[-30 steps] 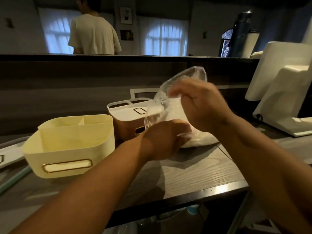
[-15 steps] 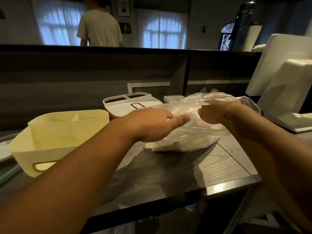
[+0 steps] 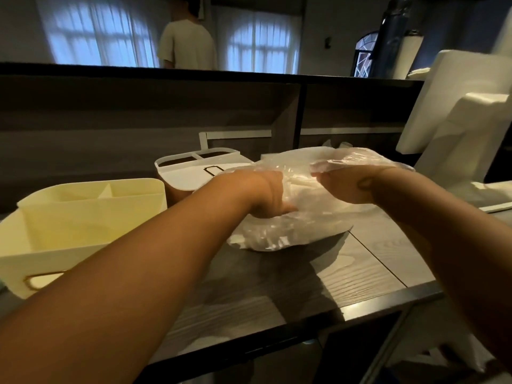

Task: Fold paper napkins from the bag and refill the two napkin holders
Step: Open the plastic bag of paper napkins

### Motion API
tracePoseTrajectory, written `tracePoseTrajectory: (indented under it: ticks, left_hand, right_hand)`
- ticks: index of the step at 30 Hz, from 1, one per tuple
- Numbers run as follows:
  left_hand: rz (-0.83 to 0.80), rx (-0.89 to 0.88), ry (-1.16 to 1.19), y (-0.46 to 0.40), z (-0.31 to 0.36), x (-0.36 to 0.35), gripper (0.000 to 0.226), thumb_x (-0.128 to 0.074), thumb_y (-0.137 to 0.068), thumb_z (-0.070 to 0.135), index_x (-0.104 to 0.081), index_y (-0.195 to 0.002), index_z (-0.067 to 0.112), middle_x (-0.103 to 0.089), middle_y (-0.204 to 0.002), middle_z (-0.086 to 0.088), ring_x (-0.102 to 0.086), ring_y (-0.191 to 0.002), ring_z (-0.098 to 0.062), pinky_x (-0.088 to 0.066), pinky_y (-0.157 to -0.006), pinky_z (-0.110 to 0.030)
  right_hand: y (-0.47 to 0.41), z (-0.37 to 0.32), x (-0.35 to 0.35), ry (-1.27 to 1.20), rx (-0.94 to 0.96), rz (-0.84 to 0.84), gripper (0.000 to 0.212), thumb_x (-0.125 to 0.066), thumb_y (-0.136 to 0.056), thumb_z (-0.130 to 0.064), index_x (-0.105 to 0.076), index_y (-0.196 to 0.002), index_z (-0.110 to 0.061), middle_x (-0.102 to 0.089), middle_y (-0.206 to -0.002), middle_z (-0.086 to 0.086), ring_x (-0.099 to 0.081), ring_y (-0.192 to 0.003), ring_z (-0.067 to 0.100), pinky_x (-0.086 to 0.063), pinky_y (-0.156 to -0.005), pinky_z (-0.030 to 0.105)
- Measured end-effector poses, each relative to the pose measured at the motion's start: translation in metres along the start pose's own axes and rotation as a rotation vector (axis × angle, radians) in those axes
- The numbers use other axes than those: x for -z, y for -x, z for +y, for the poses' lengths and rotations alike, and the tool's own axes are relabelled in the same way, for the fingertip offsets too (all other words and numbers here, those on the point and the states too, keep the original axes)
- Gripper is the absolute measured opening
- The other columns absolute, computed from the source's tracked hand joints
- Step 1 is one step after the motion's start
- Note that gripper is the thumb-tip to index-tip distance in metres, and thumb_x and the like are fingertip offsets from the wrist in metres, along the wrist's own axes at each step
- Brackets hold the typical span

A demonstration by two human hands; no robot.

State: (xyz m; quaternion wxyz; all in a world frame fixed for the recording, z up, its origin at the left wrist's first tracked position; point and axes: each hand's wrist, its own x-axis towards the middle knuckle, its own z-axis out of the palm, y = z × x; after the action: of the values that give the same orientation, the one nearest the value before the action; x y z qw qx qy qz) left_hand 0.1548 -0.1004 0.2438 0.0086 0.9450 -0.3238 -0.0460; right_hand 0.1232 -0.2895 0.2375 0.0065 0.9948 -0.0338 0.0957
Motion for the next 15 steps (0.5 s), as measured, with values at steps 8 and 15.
tracePoseTrajectory:
  ticks: [8, 15]
  left_hand:
    - [-0.078, 0.07, -0.168, 0.023, 0.002, 0.023, 0.082, -0.074, -0.076, 0.063, -0.051, -0.141, 0.017, -0.053, -0.106, -0.002, -0.049, -0.097, -0.023, -0.038, -0.081, -0.037]
    - [-0.015, -0.028, -0.109, 0.02, 0.006, 0.014, 0.058, -0.073, -0.087, 0.035, -0.054, -0.14, 0.019, -0.061, -0.127, -0.005, -0.056, -0.108, -0.023, -0.044, -0.087, -0.035]
  right_hand:
    - [0.002, 0.031, 0.019, 0.089, -0.123, -0.169, 0.029, -0.067, -0.087, -0.027, -0.055, -0.111, -0.039, -0.059, -0.11, -0.001, -0.056, -0.095, 0.019, -0.055, -0.086, 0.036]
    - [-0.007, -0.02, 0.009, -0.008, 0.013, -0.096, 0.034, -0.044, -0.102, -0.01, -0.055, -0.133, -0.02, -0.058, -0.126, 0.008, -0.057, -0.114, 0.025, -0.045, -0.09, 0.031]
